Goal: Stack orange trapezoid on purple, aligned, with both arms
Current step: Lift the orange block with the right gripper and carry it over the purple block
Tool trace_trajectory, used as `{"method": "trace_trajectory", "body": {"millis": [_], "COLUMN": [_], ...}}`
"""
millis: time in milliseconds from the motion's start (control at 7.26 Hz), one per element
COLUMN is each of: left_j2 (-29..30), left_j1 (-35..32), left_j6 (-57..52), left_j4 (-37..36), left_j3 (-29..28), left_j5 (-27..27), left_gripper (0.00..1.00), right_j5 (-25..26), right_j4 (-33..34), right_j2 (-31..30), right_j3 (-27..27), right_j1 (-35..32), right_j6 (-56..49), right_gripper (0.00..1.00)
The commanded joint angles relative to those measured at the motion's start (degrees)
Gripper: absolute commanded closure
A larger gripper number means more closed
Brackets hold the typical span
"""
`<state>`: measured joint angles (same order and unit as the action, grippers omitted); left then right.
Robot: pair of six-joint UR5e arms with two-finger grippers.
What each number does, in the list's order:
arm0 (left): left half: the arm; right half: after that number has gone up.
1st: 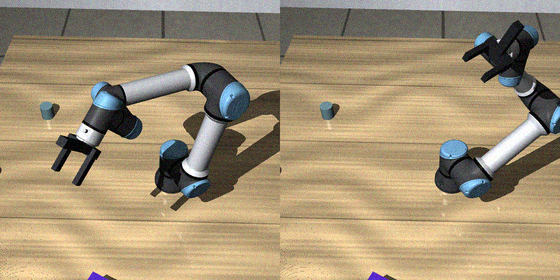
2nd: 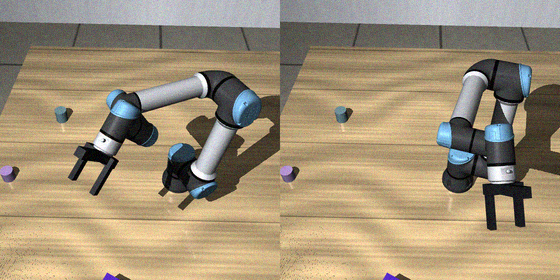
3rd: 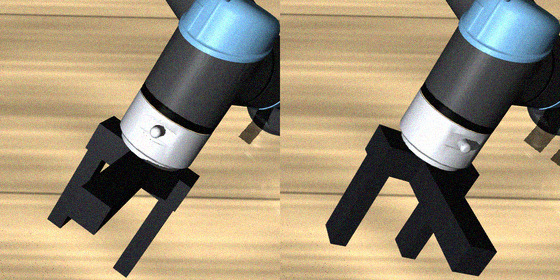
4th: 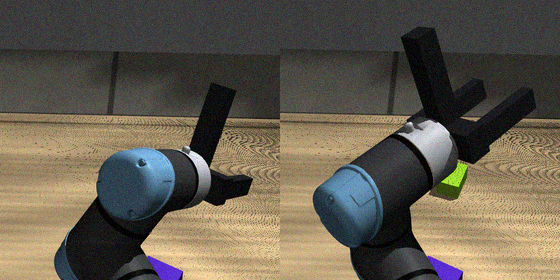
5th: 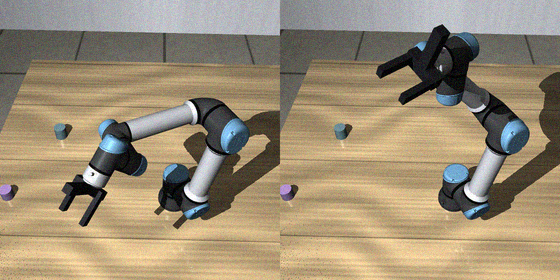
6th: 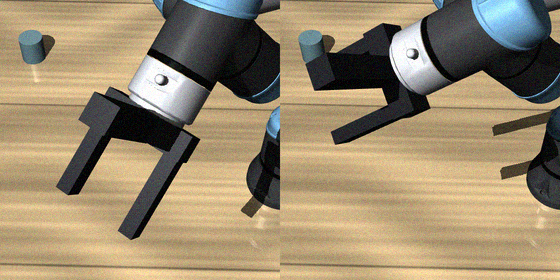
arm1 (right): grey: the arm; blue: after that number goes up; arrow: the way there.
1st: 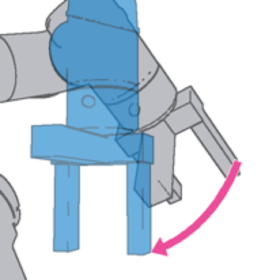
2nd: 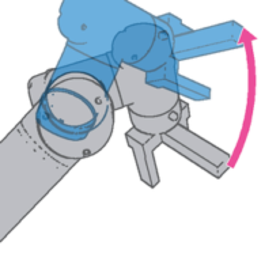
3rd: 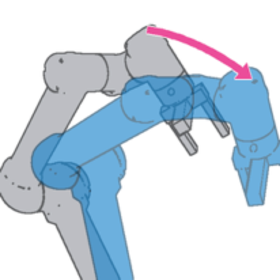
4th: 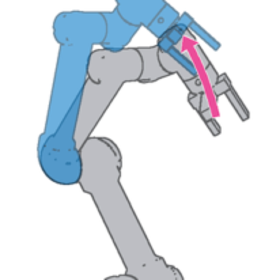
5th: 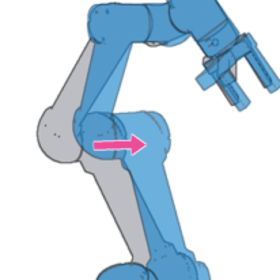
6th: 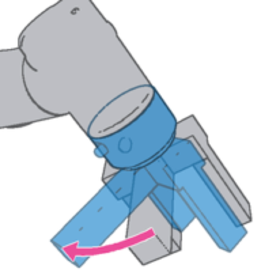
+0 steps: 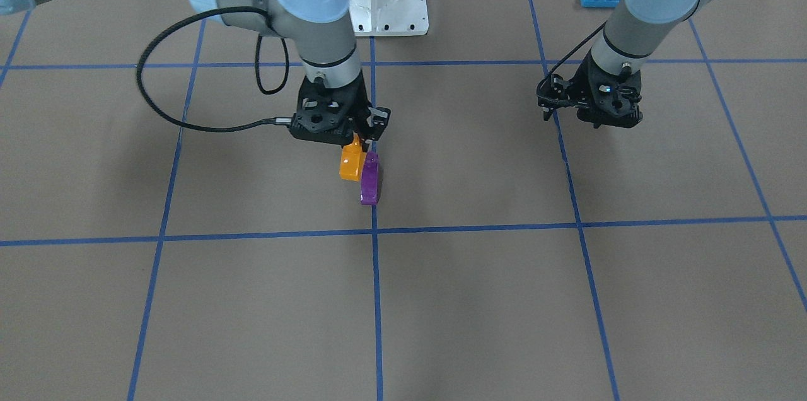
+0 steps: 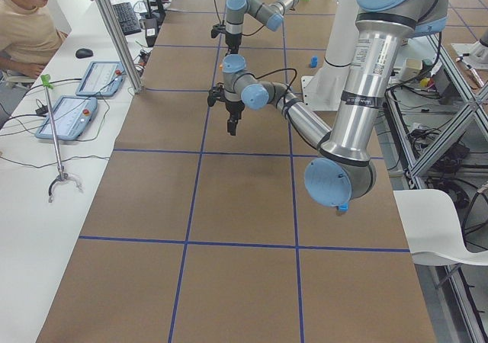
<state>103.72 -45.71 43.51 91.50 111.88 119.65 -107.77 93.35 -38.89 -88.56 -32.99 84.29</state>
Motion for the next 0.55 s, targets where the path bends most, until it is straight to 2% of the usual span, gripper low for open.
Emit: {"method": "trace_trajectory", "body": {"millis": [0,413], "left_j2": [-0.01,0.16], "left_j1": [0.01,0.18], "left_j6": [-0.01,0.08], "left_j4": [-0.01,-0.01], "left_j3": [-0.17,-0.26], "left_j5": [-0.03,-0.12], "left_gripper": [0.00,0.00], "right_j5": [1.86,1.16], "right_j4": [0.08,-0.01], "right_j2": [3.30,1.11], "right_j3": [4.10,3.75], "right_j1": [2.13,2.58], "right_j6": [2.02,1.14], "right_gripper": [1.00,1.00]}}
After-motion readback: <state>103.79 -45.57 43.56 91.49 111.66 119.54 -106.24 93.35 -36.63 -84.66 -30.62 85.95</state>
